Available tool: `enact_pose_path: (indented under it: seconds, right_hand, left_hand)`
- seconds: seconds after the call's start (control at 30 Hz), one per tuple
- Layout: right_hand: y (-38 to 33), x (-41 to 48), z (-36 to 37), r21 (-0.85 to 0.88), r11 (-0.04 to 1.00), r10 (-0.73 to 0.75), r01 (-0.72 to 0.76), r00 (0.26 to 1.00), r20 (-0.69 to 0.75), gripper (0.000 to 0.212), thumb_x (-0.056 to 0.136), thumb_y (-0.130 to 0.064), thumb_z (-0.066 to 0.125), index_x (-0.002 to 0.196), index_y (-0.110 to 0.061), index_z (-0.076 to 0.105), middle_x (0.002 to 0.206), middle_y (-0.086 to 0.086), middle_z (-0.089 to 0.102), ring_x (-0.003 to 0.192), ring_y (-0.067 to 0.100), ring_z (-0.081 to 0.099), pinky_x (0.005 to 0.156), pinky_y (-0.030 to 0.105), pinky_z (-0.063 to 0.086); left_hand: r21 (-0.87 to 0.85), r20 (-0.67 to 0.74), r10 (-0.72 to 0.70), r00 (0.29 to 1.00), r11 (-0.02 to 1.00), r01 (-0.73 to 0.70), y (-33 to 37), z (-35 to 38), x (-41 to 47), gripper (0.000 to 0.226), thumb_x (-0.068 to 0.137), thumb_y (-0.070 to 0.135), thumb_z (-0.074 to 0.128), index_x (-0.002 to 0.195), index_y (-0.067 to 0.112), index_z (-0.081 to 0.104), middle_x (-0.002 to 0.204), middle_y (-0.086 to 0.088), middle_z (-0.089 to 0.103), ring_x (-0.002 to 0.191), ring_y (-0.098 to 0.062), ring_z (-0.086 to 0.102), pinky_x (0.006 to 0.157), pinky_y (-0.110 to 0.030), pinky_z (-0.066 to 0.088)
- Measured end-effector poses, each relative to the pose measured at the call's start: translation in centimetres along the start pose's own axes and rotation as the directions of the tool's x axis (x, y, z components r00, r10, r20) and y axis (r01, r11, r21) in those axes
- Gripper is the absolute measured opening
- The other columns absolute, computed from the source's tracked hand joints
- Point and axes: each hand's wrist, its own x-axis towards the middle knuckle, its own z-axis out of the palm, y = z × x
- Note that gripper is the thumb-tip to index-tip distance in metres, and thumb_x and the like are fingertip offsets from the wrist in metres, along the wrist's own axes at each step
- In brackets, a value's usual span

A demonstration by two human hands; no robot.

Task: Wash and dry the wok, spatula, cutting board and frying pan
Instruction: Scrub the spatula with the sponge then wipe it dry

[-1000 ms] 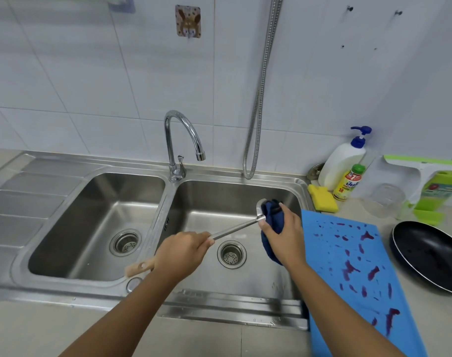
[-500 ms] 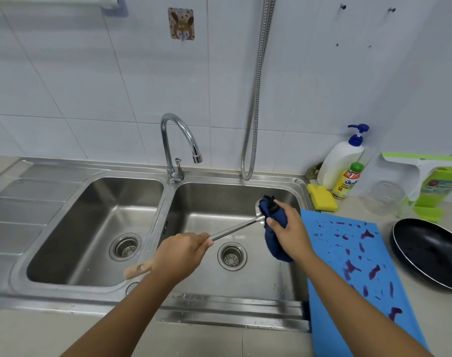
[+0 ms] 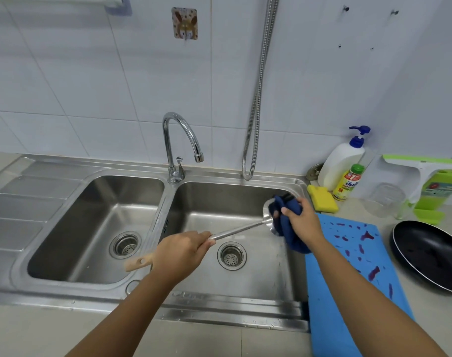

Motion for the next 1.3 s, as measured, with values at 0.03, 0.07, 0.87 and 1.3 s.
enact_pose_path:
  seconds: [0.03,0.07,0.87,1.3]
  right_hand:
    - [0.6,-0.3,0.2,0.010,1.000,0.027,-0.027,1.000,-0.007,0.031,0.093,-0.029,0.063,0.119,-0.025,0.047,0.109,-0.002,0.058,0.107,0.024,0.057,0.085,0.034,0.042]
    - [1.1,-0.9,0.6,0.031,0.999,0.040,-0.039,0.999,-0.021,0.031,0.093,-0.031,0.063,0.118,-0.025,0.046,0.110,-0.002,0.056,0.108,0.024,0.056,0.088,0.036,0.043]
    - [-2.1,-2.5,0.7,-0.604,0.647,-0.463,0.466,0.869,0.175,0.049,0.083,-0.016,0.065,0.131,-0.026,0.057,0.130,-0.002,0.055,0.116,0.026,0.050,0.099,0.041,0.042]
    - [-1.3,-2.4,0.1,-0.255,0.942,-0.215,0.217,0.976,0.035,0.016,0.087,-0.006,0.059,0.095,-0.020,0.064,0.089,-0.001,0.066,0.083,0.018,0.060,0.070,0.032,0.049]
  left_hand:
    - [-0.035,-0.035,-0.039,0.999,0.999,0.038,-0.1,-0.2,0.0,0.037,0.093,0.049,0.042,0.089,0.030,0.073,0.055,0.013,0.057,0.044,-0.004,0.051,0.038,-0.015,0.032]
    - [-0.065,-0.063,-0.081,0.995,0.995,0.077,-0.2,-0.4,0.0,0.035,0.092,0.048,0.046,0.092,0.028,0.075,0.056,0.013,0.057,0.045,-0.003,0.049,0.039,-0.012,0.029]
    - [0.131,0.134,0.015,0.991,0.991,-0.033,-0.4,-1.8,3.1,0.033,0.099,0.046,0.041,0.096,0.024,0.066,0.072,0.005,0.061,0.062,-0.020,0.060,0.052,-0.025,0.033]
    - [0.134,0.015,-0.012,1.000,0.991,0.009,-0.1,-1.6,1.7,0.035,0.095,0.046,0.043,0.085,0.025,0.069,0.060,0.007,0.058,0.050,-0.015,0.057,0.043,-0.022,0.028]
